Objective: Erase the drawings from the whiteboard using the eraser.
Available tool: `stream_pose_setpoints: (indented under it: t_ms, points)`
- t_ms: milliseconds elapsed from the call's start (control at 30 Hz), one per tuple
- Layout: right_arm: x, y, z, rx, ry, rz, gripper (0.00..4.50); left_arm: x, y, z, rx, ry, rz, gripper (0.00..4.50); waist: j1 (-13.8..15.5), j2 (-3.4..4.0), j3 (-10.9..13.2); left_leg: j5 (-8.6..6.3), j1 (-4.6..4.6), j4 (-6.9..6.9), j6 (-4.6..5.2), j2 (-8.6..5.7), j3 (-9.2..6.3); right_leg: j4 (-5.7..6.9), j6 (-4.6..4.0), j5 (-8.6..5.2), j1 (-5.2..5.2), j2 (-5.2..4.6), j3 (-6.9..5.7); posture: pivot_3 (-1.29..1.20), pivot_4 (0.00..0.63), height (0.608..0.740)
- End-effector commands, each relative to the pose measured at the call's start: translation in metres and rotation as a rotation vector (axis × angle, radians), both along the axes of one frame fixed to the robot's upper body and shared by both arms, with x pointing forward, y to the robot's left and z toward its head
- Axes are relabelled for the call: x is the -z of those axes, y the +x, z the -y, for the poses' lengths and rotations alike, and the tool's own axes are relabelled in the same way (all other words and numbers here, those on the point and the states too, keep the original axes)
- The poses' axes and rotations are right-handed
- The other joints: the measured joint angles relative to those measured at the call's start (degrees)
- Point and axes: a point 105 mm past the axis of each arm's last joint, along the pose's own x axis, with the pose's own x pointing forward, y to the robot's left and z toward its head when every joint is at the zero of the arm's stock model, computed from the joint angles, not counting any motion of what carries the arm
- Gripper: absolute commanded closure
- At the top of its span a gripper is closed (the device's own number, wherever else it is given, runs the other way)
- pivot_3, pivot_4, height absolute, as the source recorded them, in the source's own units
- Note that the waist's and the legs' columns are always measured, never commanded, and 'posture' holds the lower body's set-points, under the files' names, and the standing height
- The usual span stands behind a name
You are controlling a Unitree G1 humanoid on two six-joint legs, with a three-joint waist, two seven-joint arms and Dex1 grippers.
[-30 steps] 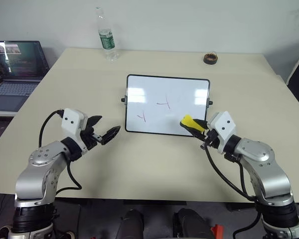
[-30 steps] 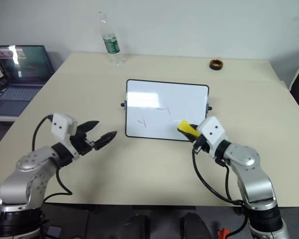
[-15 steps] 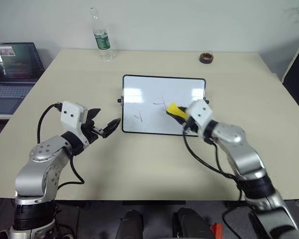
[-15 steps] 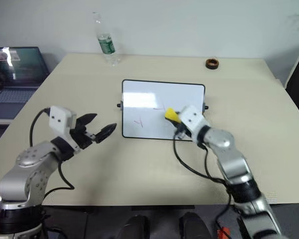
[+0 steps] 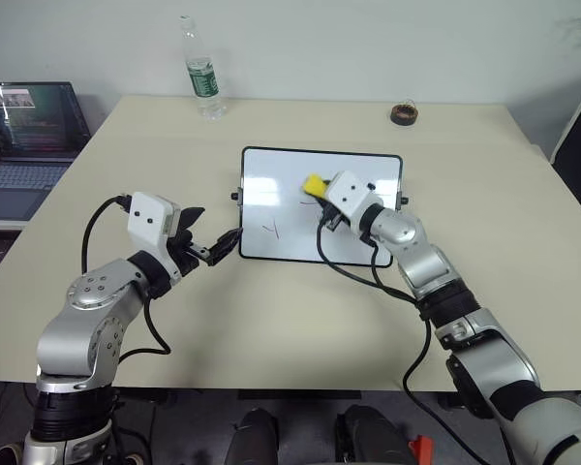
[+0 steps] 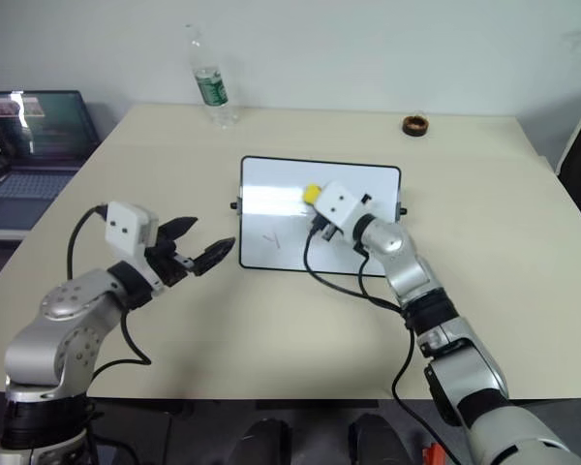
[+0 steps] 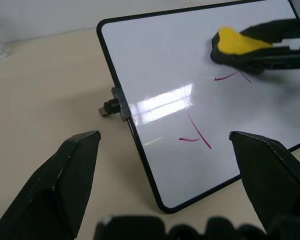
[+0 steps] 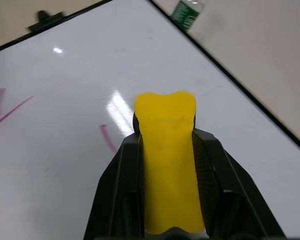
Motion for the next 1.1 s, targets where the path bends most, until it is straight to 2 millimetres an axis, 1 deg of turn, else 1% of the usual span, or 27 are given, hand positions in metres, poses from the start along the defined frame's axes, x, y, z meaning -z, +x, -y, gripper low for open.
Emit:
stream_pose_setpoints:
  t_ms: [33,100,233,300,367,467,533,600,700,733,800,867,900,933,1000,1033,1100]
  points:
    - [0.037,-0.011,0.0,-0.057,-0.133,-0.085,3.51,-0.011,-0.003,0.005,0.027,0.018,0.043,0.0,-0.1,0.0,0.0,0.0,0.03,0.0,0.0,0.0,0.01,0.02,0.0,0.0,0.03,0.01,0.01,0.0,0.15,0.74]
    - [0.034,-0.009,0.001,-0.035,-0.126,-0.06,3.51,-0.011,-0.003,0.005,0.031,0.019,0.042,0.0,-0.1,0.0,0.0,0.01,0.06,0.01,0.0,0.0,0.01,0.05,-0.01,0.01,0.04,0.01,0.02,0.0,0.15,0.74]
    - [-0.005,0.016,0.016,0.157,0.011,0.08,3.51,-0.01,-0.003,0.005,0.036,0.021,0.04,0.0,-0.1,-0.01,0.0,0.03,0.07,0.02,-0.02,0.0,-0.01,0.1,-0.04,0.03,0.04,0.01,0.01,0.0,0.15,0.74]
    - [-0.012,0.022,0.02,0.197,0.056,0.082,3.51,-0.009,-0.003,0.006,0.04,0.021,0.038,0.0,0.0,-0.01,0.0,0.06,0.06,0.02,-0.05,-0.01,-0.01,0.15,-0.06,0.05,0.01,0.01,0.0,0.0,0.15,0.74]
    - [-0.002,0.021,0.017,0.18,0.022,0.038,3.51,-0.008,-0.004,0.007,0.048,0.02,0.035,0.0,0.4,-0.02,0.0,0.07,0.05,0.03,-0.07,-0.01,-0.05,0.15,-0.06,0.05,0.02,0.01,-0.04,0.0,0.15,0.74]
    - [0.025,0.012,0.012,0.116,-0.071,-0.051,3.51,-0.007,-0.004,0.008,0.053,0.02,0.033,0.0,0.3,-0.04,0.0,0.06,0.03,0.02,-0.06,-0.01,-0.06,0.07,-0.06,0.05,0.05,-0.01,-0.04,0.0,0.15,0.74]
    - [0.043,-0.001,0.007,0.024,-0.167,-0.093,3.51,-0.007,-0.005,0.008,0.055,0.021,0.032,0.0,0.2,-0.06,0.0,0.06,0.04,0.01,-0.06,0.0,-0.04,0.06,-0.06,0.05,0.05,-0.02,-0.02,0.0,0.15,0.74]
    - [0.051,-0.011,0.004,-0.041,-0.223,-0.114,3.51,-0.006,-0.005,0.008,0.056,0.021,0.03,0.0,0.2,-0.06,-0.1,0.06,0.06,0.0,-0.06,0.0,-0.04,0.06,-0.06,0.05,0.06,-0.01,-0.02,0.0,0.15,0.74]
    - [0.033,0.0,0.011,0.048,-0.165,-0.038,3.51,-0.005,-0.005,0.008,0.058,0.021,0.029,0.0,0.1,-0.05,0.0,0.06,0.11,0.0,-0.06,0.0,-0.04,0.08,-0.06,0.05,0.07,0.01,-0.02,0.0,0.15,0.74]
    - [0.023,0.007,0.017,0.109,-0.122,-0.007,3.51,-0.005,-0.005,0.008,0.059,0.022,0.028,0.0,0.1,-0.05,0.0,0.06,0.12,0.0,-0.06,0.0,-0.03,0.09,-0.06,0.05,0.07,0.01,-0.01,0.0,0.15,0.74]
    - [0.003,0.023,0.038,0.242,-0.042,0.046,3.51,-0.004,-0.005,0.009,0.065,0.022,0.025,0.0,0.1,-0.04,0.0,0.07,0.13,0.01,-0.06,0.0,-0.04,0.09,-0.06,0.05,0.08,0.02,-0.02,0.0,0.15,0.74]
    - [-0.005,0.03,0.054,0.318,0.001,0.065,3.51,-0.003,-0.006,0.01,0.071,0.023,0.023,0.0,0.4,-0.04,0.0,0.08,0.13,0.01,-0.06,-0.01,-0.05,0.09,-0.06,0.05,0.08,0.02,-0.02,0.0,0.15,0.74]
    - [-0.006,0.031,0.056,0.332,0.008,0.067,3.51,-0.003,-0.006,0.01,0.072,0.023,0.022,0.0,0.6,-0.05,0.0,0.11,0.12,0.02,-0.08,-0.02,-0.07,0.09,-0.04,0.07,0.09,0.01,-0.04,0.0,0.15,0.74]
    - [-0.002,0.031,0.059,0.333,-0.007,0.052,3.51,-0.003,-0.006,0.01,0.073,0.024,0.022,0.0,0.7,-0.08,-0.1,0.12,0.11,0.03,-0.08,-0.01,-0.1,0.09,-0.03,0.07,0.12,-0.01,-0.05,0.0,0.15,0.74]
    - [0.02,0.025,0.061,0.293,-0.078,-0.031,3.51,-0.003,-0.006,0.01,0.075,0.024,0.022,0.0,0.7,-0.17,-0.1,0.12,0.08,0.03,-0.08,-0.02,-0.1,0.01,-0.01,0.07,0.16,-0.06,-0.06,0.0,0.15,0.74]
    - [0.031,0.02,0.059,0.253,-0.122,-0.063,3.51,-0.003,-0.006,0.01,0.076,0.024,0.023,0.0,0.7,-0.2,-0.1,0.12,0.08,0.01,-0.08,-0.02,-0.09,-0.03,-0.01,0.07,0.16,-0.06,-0.05,0.0,0.15,0.74]
    - [0.043,0.009,0.053,0.181,-0.193,-0.091,3.51,-0.003,-0.006,0.01,0.077,0.024,0.023,0.0,0.6,-0.22,-0.2,0.11,0.08,-0.01,-0.07,-0.01,-0.08,-0.04,-0.01,0.07,0.16,-0.07,-0.05,0.0,0.15,0.74]
